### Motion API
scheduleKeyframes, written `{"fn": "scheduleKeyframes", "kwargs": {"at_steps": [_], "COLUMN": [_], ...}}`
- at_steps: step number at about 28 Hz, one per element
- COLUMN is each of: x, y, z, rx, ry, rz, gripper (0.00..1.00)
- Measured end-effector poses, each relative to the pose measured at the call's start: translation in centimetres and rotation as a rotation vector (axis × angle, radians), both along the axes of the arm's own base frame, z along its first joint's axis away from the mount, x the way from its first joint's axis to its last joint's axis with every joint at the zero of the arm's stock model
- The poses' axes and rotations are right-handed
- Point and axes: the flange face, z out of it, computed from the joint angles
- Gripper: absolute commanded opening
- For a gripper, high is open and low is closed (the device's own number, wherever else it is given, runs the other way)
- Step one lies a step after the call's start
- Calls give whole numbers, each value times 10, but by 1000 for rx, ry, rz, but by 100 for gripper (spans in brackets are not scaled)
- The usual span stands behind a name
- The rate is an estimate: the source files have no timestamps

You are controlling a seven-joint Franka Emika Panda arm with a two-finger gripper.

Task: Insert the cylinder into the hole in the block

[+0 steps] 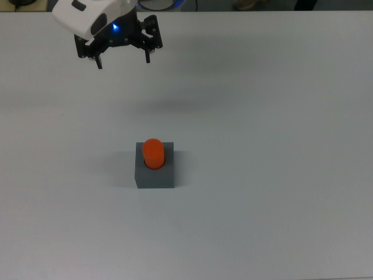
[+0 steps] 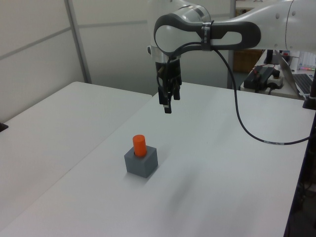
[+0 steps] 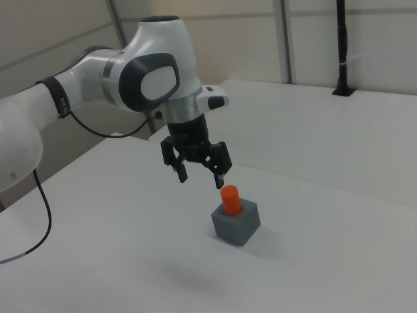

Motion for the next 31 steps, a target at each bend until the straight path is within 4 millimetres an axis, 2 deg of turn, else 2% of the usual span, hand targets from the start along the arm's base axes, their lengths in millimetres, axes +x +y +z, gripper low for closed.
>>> {"fn": "scheduleKeyframes", "kwargs": {"at_steps": [23,31], "x": [0,1], "y": [-2,-3], "z": [0,10], "rx": [-1,-2], "ry": [-1,-20], "rz": [-3,-5], "gripper": [100,100]}}
